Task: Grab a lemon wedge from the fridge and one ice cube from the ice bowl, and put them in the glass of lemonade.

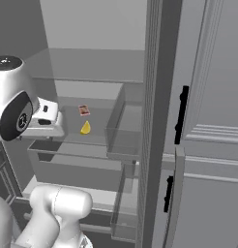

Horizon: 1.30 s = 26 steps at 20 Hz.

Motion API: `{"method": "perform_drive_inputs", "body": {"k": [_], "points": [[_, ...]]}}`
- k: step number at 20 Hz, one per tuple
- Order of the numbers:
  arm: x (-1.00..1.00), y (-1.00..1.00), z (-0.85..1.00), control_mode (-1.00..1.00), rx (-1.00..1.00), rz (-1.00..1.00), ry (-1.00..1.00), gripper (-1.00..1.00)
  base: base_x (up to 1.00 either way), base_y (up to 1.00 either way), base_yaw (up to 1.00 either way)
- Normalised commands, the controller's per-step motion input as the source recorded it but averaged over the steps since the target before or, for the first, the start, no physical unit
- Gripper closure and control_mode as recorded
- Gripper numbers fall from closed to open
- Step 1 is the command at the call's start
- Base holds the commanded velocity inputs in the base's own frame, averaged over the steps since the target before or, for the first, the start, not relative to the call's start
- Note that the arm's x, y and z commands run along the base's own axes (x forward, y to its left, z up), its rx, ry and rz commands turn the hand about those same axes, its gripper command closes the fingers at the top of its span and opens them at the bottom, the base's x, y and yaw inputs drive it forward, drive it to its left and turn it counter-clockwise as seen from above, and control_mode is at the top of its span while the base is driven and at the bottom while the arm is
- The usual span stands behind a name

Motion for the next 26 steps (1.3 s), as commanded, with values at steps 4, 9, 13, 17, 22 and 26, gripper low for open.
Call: {"method": "perform_drive_inputs", "body": {"k": [4, 9, 13, 17, 22, 26], "points": [[0.73, 0.06, -0.53, -1.00, -0.11, -0.07, -0.01, -1.00, 0.00, 0.00, 0.00], [0.98, 0.12, -0.63, -1.00, -0.06, -0.10, 0.00, -1.00, 0.00, 0.00, 0.00], [0.90, 0.03, -0.50, -1.00, 0.01, -0.09, -0.02, -1.00, 0.00, 0.00, 0.00], [0.89, 0.00, -0.36, -1.00, 0.00, -0.09, -0.01, -1.00, 0.00, 0.00, 0.00], [0.43, 0.01, -0.02, -1.00, 0.01, 0.00, 0.00, -1.00, 0.00, 0.00, 0.00], [0.45, 0.09, -0.73, -1.00, 0.00, 0.00, 0.00, -1.00, 0.00, 0.00, 0.00]]}}
